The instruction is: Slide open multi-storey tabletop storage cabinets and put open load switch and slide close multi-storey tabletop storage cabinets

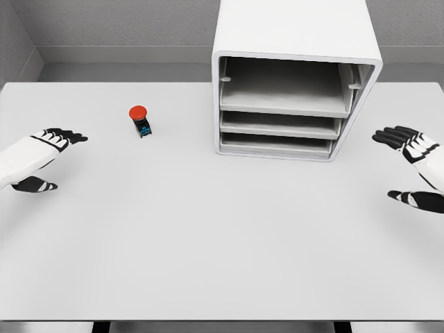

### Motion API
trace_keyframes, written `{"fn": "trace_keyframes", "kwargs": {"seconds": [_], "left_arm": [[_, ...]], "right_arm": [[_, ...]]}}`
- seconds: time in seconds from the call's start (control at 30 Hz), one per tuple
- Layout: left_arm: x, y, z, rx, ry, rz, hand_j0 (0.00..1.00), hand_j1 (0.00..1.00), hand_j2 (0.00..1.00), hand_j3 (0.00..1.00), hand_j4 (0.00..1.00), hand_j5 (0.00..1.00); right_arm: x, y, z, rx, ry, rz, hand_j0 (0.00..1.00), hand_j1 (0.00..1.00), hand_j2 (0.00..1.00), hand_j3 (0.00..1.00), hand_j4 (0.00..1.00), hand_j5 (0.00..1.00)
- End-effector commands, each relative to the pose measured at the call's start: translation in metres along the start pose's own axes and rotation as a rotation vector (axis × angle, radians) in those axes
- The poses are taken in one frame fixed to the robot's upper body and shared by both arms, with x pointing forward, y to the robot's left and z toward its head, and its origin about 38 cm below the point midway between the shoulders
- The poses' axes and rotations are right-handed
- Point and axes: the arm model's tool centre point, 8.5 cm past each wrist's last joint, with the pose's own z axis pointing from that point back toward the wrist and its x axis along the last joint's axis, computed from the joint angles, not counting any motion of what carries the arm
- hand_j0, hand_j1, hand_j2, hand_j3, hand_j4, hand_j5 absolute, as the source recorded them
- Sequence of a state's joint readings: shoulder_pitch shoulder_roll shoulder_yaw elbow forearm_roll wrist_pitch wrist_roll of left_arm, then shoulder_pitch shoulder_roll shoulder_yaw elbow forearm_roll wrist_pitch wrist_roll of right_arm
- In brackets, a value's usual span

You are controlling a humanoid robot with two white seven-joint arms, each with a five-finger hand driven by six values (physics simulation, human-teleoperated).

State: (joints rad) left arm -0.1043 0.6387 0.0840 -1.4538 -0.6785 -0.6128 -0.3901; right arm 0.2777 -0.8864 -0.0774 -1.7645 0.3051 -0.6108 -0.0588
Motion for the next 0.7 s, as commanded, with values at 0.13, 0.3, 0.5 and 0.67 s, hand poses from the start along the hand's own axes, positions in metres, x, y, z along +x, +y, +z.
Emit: {"fn": "trace_keyframes", "kwargs": {"seconds": [0.13, 0.3, 0.5, 0.67], "left_arm": [[-0.001, 0.002, 0.000, 0.005, 0.001, 0.004, 1.00, 1.00, 1.00, 1.00, 1.00, 1.00], [-0.003, 0.008, 0.001, -0.078, 0.014, -0.008, 1.00, 1.00, 1.00, 1.00, 1.00, 1.00], [0.012, 0.049, -0.026, -0.003, -0.040, -0.025, 1.00, 1.00, 1.00, 1.00, 1.00, 1.00], [0.017, 0.073, -0.039, 0.059, -0.061, -0.038, 1.00, 1.00, 1.00, 1.00, 1.00, 1.00]], "right_arm": [[0.000, -0.008, -0.004, -0.038, -0.010, 0.056, 1.00, 1.00, 1.00, 1.00, 1.00, 1.00], [-0.002, -0.005, -0.004, -0.042, -0.002, 0.052, 0.97, 0.97, 0.97, 0.97, 0.97, 0.97], [0.003, 0.010, -0.017, -0.012, -0.016, 0.067, 0.78, 0.78, 0.78, 0.78, 0.78, 0.78], [0.017, 0.023, -0.047, -0.015, -0.077, 0.048, 0.76, 0.76, 0.76, 0.76, 0.76, 0.76]]}}
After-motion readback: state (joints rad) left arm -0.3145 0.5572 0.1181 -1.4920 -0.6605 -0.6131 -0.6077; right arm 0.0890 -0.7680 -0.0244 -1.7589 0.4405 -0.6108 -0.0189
